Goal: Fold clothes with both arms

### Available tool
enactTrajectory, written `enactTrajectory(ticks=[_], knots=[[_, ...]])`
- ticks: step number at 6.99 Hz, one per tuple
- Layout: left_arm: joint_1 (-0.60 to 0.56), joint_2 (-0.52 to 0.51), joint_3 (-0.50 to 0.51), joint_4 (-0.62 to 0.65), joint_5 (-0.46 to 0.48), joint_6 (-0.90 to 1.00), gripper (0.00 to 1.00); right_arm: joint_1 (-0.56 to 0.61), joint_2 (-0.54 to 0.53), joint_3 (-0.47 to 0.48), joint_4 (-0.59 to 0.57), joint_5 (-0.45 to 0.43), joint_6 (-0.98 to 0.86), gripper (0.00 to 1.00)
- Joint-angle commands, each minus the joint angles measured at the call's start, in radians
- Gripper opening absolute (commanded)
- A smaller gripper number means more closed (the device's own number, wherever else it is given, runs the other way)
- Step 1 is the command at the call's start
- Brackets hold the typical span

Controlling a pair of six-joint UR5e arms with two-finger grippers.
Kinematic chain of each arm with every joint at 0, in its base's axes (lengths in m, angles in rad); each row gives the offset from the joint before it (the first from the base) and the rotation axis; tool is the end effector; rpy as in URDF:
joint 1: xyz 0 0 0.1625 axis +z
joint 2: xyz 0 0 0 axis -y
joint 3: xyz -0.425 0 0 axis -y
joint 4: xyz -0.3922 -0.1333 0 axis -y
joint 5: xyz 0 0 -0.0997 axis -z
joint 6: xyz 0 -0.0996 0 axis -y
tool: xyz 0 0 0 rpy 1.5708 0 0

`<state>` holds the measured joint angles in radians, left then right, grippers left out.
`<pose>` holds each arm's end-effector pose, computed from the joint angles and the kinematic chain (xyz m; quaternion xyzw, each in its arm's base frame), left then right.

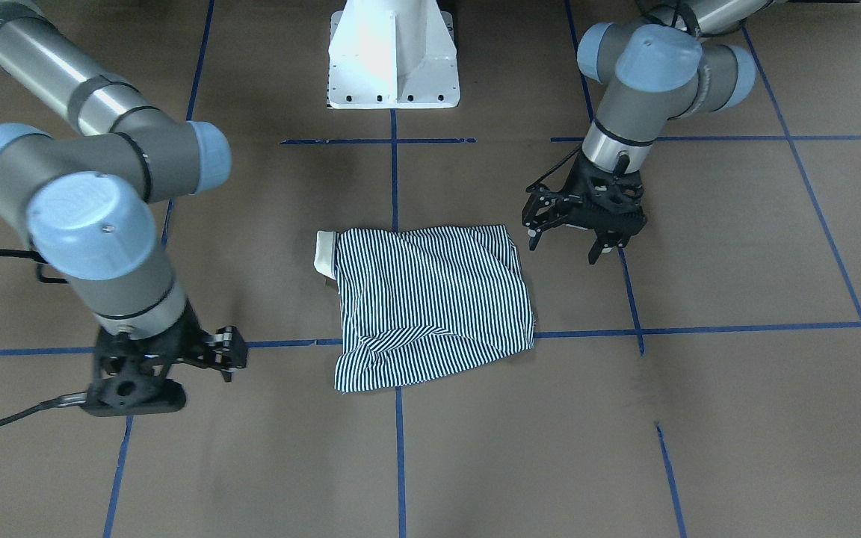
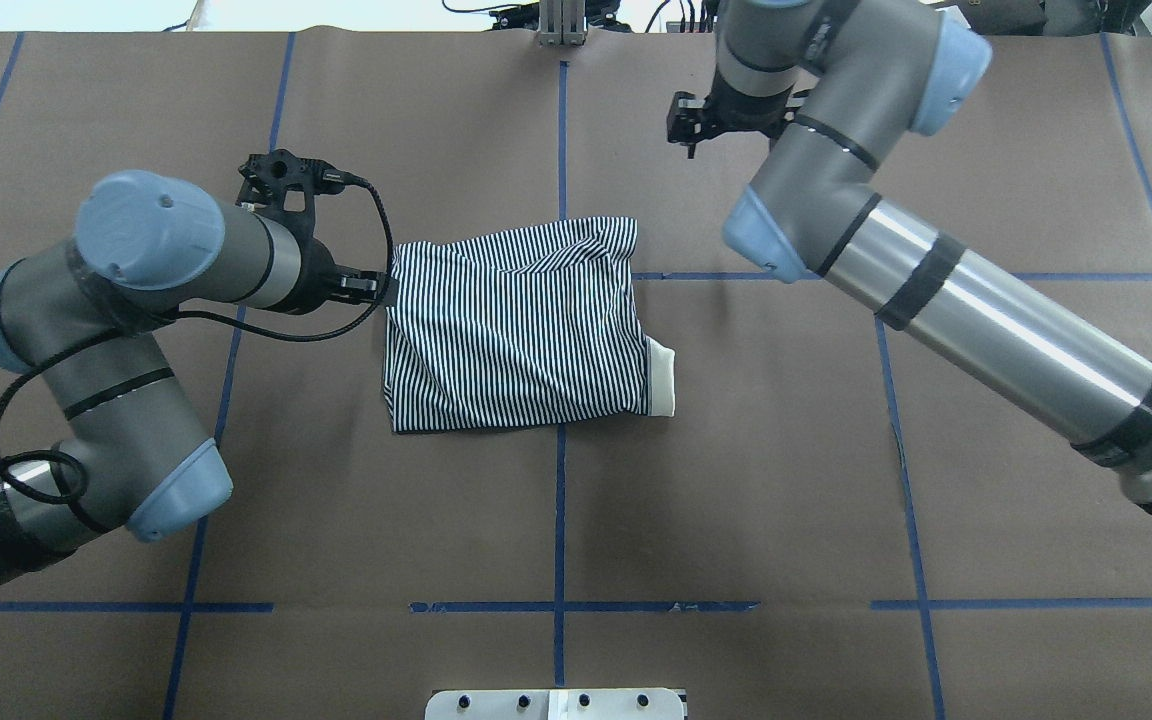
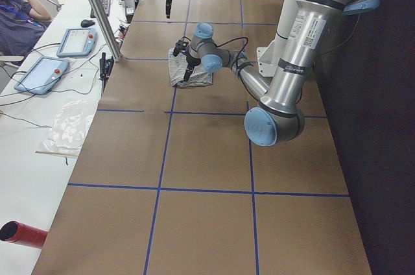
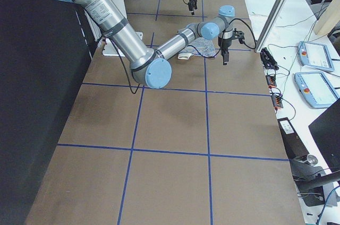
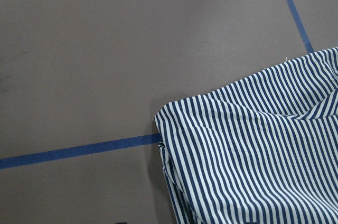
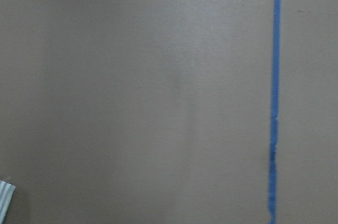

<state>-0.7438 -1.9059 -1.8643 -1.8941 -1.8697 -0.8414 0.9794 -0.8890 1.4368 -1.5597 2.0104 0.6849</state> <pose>0.3655 -0.4776 0.3072 0.2063 0.4245 0.0619 0.8794 -0.3343 -0.6608 0.3118 0.0914 -0.3287 -0.0162 0.9399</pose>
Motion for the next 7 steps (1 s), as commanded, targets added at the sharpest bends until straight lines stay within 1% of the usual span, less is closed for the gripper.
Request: enactTrajectory(ticks=[1, 2, 3, 4, 5, 6, 7], knots=[[-0.131, 0.137, -0.093, 0.026, -0.09, 0.225, 1.0, 0.144, -0.228, 0.132, -0.01, 0.097, -0.308, 1.0], [-0.225, 0.21, -0.113, 0.026, -0.141, 0.377, 1.0, 0.201, -0.334, 0.201, -0.01, 0.125, -0.402, 1.0], [-0.349, 0.269, -0.113, 0.027, -0.199, 0.562, 1.0, 0.272, -0.434, 0.242, -0.013, 0.152, -0.527, 1.0], [-0.473, 0.318, -0.096, 0.036, -0.244, 0.725, 1.0, 0.353, -0.517, 0.247, -0.017, 0.177, -0.659, 1.0], [-0.573, 0.336, -0.067, 0.093, -0.281, 0.757, 1.0, 0.434, -0.583, 0.24, -0.02, 0.207, -0.753, 1.0], [-0.609, 0.35, -0.028, 0.128, -0.289, 0.751, 1.0, 0.474, -0.707, 0.246, -0.005, 0.23, -0.76, 1.0], [-0.655, 0.378, 0.05, 0.133, -0.321, 0.752, 1.0, 0.514, -0.776, 0.249, -0.003, 0.228, -0.768, 1.0]])
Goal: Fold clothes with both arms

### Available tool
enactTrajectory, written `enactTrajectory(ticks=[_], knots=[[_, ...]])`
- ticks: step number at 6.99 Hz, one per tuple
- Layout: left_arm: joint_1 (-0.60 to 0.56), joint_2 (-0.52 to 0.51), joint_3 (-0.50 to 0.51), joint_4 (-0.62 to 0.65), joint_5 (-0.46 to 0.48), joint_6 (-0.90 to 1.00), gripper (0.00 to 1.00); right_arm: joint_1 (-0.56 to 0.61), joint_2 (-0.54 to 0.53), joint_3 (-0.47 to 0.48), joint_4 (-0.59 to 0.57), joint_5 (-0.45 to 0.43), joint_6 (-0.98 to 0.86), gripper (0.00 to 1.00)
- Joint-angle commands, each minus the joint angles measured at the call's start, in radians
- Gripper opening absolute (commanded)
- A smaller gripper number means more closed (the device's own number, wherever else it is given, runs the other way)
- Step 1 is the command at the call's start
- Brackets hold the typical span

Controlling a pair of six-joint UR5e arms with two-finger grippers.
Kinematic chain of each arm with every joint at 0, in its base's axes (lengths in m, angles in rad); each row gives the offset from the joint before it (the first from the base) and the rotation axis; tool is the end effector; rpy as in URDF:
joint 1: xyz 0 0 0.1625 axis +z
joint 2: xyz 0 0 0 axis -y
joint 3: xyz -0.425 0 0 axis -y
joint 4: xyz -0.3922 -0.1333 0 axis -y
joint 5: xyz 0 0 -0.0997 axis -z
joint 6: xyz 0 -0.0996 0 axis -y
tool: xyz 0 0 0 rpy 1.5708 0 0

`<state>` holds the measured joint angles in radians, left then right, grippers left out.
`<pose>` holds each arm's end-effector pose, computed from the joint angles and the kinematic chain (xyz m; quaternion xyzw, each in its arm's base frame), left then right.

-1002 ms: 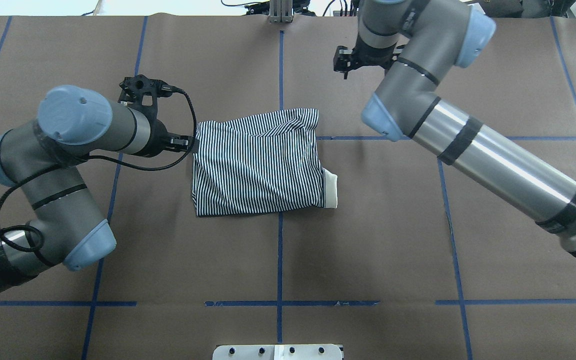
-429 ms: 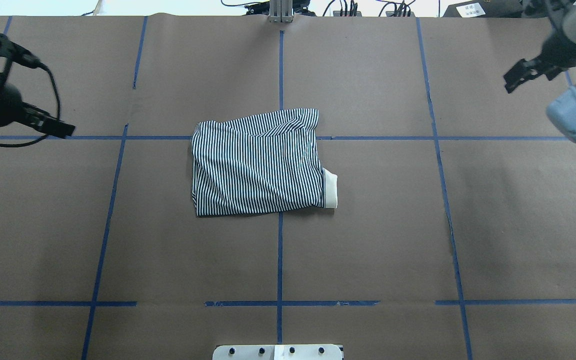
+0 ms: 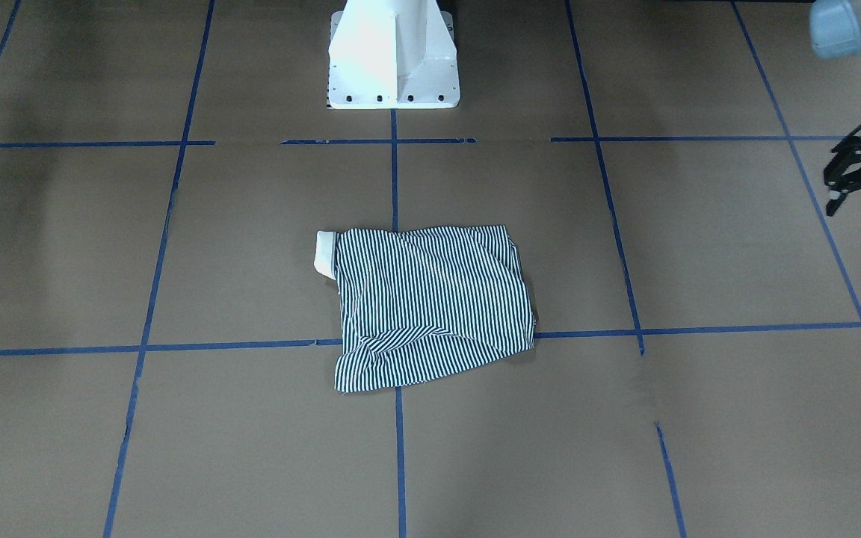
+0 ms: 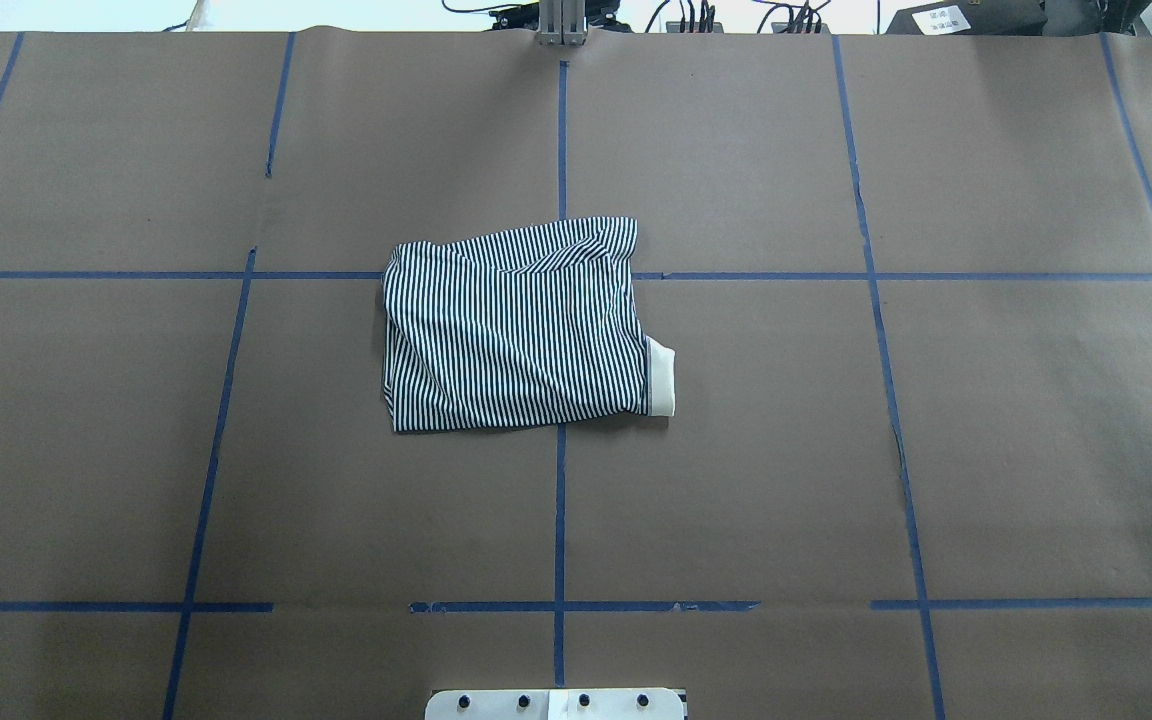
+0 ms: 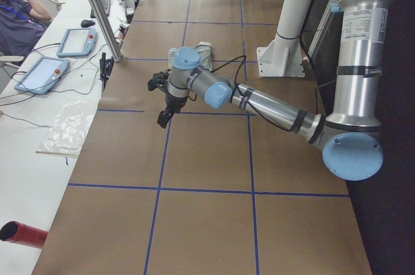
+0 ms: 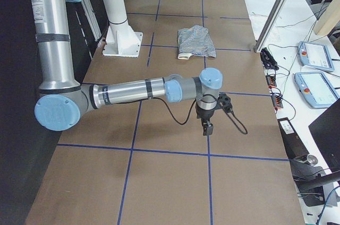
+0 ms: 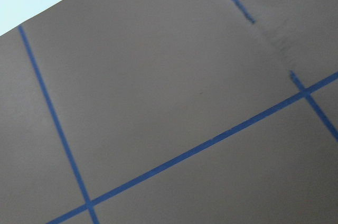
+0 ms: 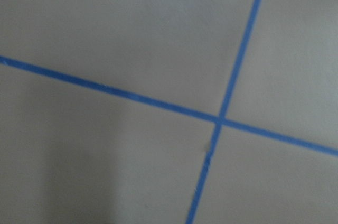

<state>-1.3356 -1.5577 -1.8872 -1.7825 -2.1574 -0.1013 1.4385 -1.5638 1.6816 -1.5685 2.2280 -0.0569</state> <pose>0.0397 -0.5009 0.4934 0.1935 0.3165 0.1354 0.9187 0.0057 -0.5061 0.6077 0.0446 -0.3241 -0.1085 0.9387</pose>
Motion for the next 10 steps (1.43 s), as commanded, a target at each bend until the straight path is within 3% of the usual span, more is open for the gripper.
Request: enactTrajectory(ticks=[1, 2, 3, 4, 6, 10], knots=[[-0.171, 0.037, 0.13, 0.012, -0.08, 0.027, 1.0, 0.092, -0.145, -0.006, -0.001, 0.021, -0.023, 1.0], [-0.203, 0.047, 0.175, 0.015, -0.097, 0.087, 1.0, 0.115, -0.206, 0.003, 0.002, 0.048, -0.011, 1.0], [-0.227, 0.069, 0.236, 0.017, -0.17, 0.174, 1.0, 0.115, -0.206, 0.007, -0.004, 0.123, -0.004, 1.0], [-0.255, 0.102, 0.272, 0.04, -0.232, 0.207, 1.0, 0.115, -0.206, 0.007, 0.002, 0.125, -0.004, 1.0], [-0.258, 0.151, 0.246, 0.049, -0.239, 0.201, 1.0, 0.115, -0.205, 0.006, 0.004, 0.125, -0.02, 1.0], [-0.243, 0.145, 0.276, 0.0, -0.122, 0.199, 1.0, 0.114, -0.202, 0.001, 0.004, 0.11, -0.008, 1.0]])
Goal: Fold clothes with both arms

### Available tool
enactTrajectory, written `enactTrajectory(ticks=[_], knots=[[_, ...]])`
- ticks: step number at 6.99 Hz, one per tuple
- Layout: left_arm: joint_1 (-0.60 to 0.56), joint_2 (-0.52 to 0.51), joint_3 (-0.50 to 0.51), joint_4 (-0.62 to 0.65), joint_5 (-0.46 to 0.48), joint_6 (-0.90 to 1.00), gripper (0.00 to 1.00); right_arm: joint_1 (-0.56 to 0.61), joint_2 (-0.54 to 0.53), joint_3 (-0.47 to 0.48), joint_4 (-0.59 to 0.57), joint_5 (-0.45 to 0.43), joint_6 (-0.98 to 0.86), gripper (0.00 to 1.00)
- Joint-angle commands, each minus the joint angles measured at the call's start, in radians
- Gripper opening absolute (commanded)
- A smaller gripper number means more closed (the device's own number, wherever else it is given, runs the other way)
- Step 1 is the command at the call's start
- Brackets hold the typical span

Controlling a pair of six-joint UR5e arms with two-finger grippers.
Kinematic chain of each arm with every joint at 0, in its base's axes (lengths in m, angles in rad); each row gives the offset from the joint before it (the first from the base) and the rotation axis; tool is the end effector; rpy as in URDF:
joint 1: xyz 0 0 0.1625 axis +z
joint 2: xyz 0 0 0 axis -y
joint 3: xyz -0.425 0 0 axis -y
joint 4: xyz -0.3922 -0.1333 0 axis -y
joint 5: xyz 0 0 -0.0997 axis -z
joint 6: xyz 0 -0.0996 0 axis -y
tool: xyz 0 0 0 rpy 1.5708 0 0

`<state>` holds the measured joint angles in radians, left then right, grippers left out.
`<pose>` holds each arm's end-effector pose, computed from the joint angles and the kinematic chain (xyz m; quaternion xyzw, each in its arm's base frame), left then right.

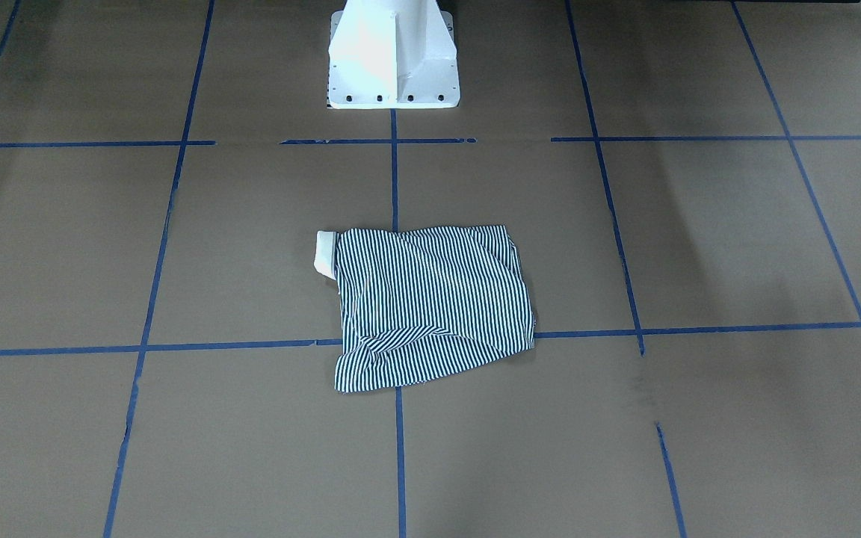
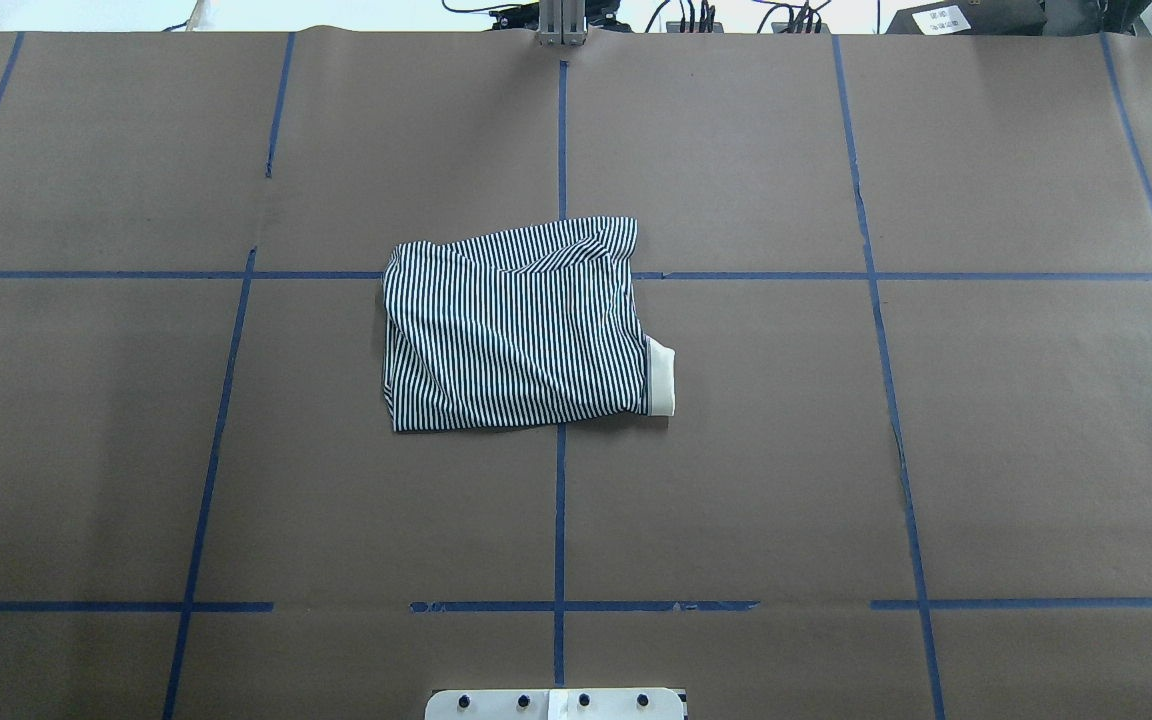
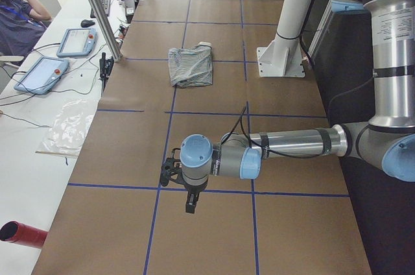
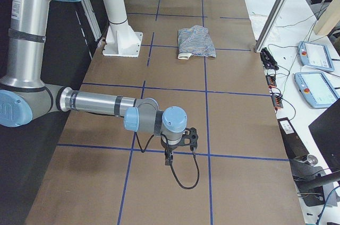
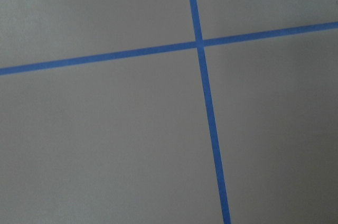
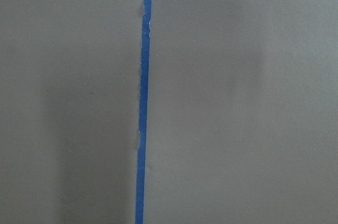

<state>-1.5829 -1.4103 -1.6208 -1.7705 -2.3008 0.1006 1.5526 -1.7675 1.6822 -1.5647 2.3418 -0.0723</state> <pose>-0.0721 -0.4270 0.6903 0.0617 0.3537 0.0572 0.9316 0.0566 -0.4025 0.6918 -0.0265 -0.3766 -0.0270 0.9256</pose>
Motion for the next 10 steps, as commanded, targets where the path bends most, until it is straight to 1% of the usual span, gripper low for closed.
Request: enactTrajectory(ticks=[1, 2, 3, 4, 5, 7, 8, 10], knots=[[0.003, -0.001, -0.014, -0.006, 0.021, -0.002, 1.0, 0.0, -0.001, 0.011, 0.0, 0.004, 0.011, 1.0], [0.003, 0.004, -0.036, 0.012, 0.008, -0.004, 1.0, 0.0, -0.003, 0.014, 0.0, 0.005, 0.011, 1.0], [0.003, 0.001, -0.046, 0.081, -0.049, -0.005, 1.0, 0.0, -0.006, 0.027, 0.0, 0.005, 0.011, 1.0], [0.003, 0.002, -0.077, 0.124, -0.064, -0.007, 1.0, 0.001, -0.007, 0.054, -0.002, 0.007, 0.013, 1.0], [0.003, 0.002, -0.099, 0.158, -0.063, 0.001, 1.0, 0.001, -0.01, 0.077, -0.014, 0.008, 0.013, 1.0], [0.001, -0.002, -0.099, 0.171, -0.06, 0.004, 1.0, 0.067, -0.01, 0.089, -0.047, -0.002, 0.008, 1.0], [0.001, -0.004, -0.099, 0.195, -0.063, 0.004, 1.0, 0.069, -0.024, 0.105, -0.04, -0.027, 0.0, 1.0], [0.001, -0.001, -0.094, 0.185, -0.057, 0.004, 1.0, 0.067, -0.026, 0.116, -0.04, -0.068, -0.001, 1.0]])
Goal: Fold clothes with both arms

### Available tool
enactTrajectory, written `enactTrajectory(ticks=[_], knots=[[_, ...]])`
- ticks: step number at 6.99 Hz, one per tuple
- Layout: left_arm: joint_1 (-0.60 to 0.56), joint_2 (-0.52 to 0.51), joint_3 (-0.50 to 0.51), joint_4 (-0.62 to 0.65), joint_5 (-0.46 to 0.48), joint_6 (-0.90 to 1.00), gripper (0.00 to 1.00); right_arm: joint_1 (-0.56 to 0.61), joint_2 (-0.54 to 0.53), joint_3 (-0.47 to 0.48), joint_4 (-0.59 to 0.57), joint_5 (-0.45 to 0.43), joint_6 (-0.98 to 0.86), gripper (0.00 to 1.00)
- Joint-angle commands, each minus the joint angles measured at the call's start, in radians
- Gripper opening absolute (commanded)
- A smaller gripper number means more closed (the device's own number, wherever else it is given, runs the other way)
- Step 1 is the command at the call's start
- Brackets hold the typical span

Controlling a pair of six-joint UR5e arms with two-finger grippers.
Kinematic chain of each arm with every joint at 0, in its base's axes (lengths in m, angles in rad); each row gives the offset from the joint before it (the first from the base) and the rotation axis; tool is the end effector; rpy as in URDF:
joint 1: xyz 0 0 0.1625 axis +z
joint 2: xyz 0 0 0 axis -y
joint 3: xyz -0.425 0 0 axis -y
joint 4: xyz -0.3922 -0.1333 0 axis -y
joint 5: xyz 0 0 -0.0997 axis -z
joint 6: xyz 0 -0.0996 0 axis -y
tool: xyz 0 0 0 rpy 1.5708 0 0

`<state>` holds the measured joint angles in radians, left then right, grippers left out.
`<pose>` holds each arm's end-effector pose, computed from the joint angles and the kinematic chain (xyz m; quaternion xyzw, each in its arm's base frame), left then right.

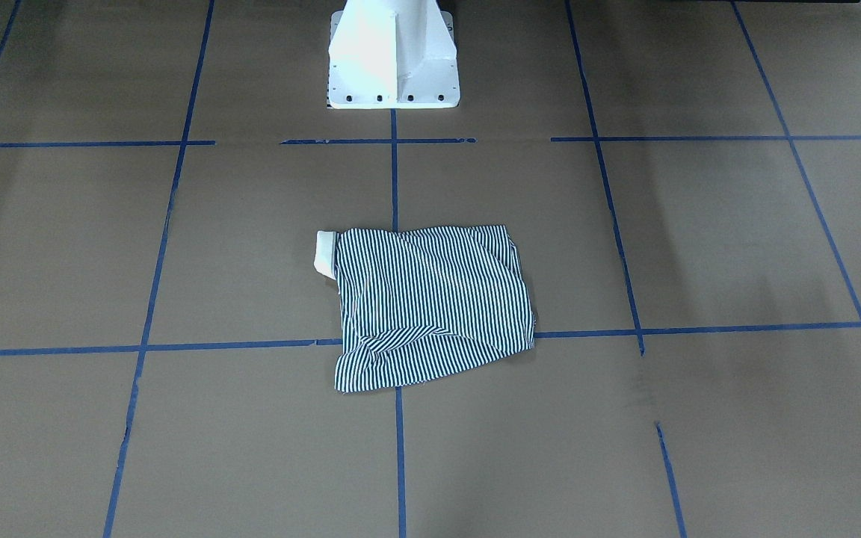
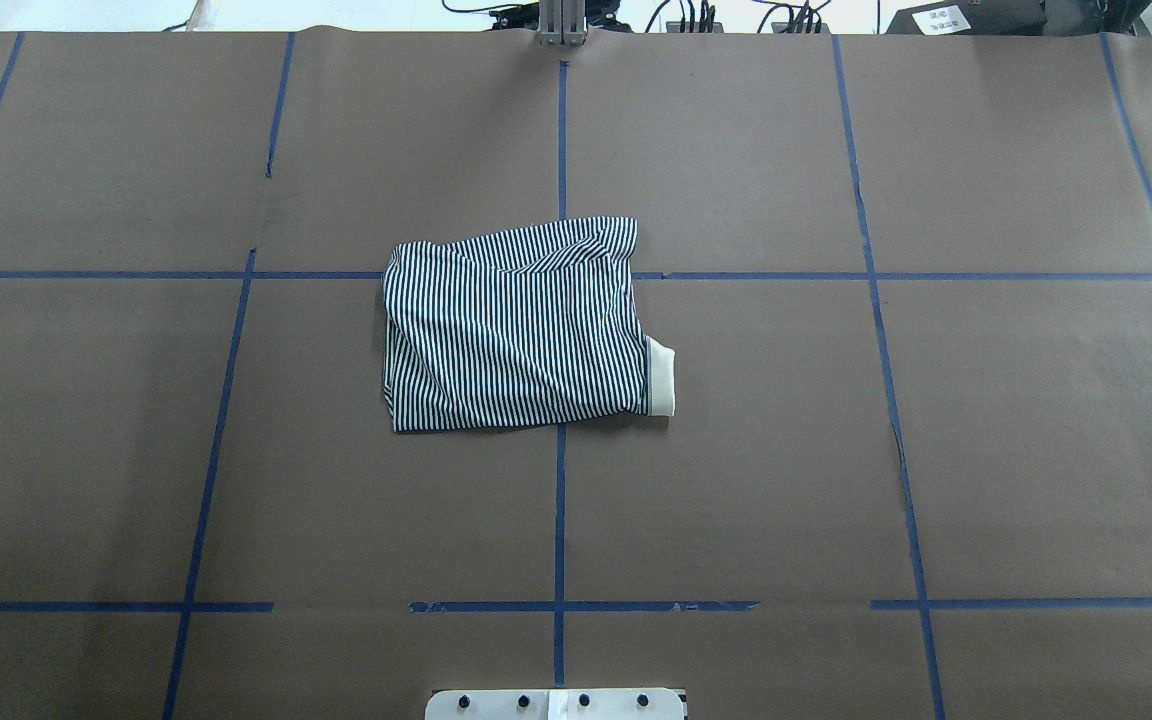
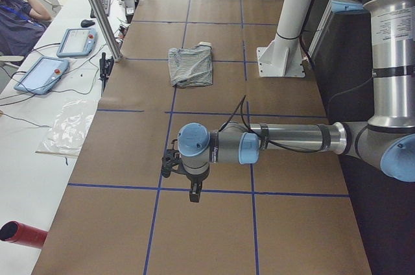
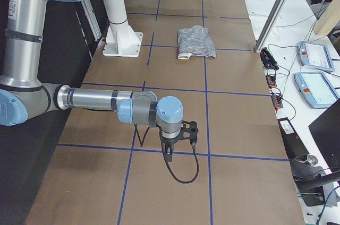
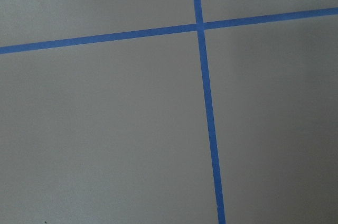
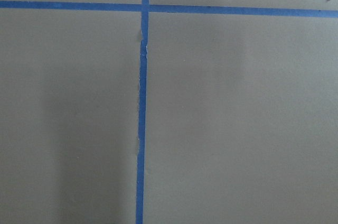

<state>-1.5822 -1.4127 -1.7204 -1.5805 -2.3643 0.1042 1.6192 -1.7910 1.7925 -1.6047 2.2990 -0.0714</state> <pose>-0.0671 -0.4243 0.6553 0.0229 0.3857 0.0430 0.9213 0.0861 -0.3929 0.6542 0.0062 -0.3563 -0.0050 0.9343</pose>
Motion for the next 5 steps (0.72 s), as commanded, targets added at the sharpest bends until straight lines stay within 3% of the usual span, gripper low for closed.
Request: enactTrajectory(ticks=[1, 5], knots=[[0.001, 0.001, -0.001, -0.006, 0.01, 0.0, 1.0, 0.001, -0.002, 0.001, -0.004, -0.057, -0.005, 1.0], [0.002, 0.006, -0.01, -0.004, 0.007, 0.0, 1.0, -0.002, -0.008, -0.008, -0.006, -0.052, -0.005, 1.0]])
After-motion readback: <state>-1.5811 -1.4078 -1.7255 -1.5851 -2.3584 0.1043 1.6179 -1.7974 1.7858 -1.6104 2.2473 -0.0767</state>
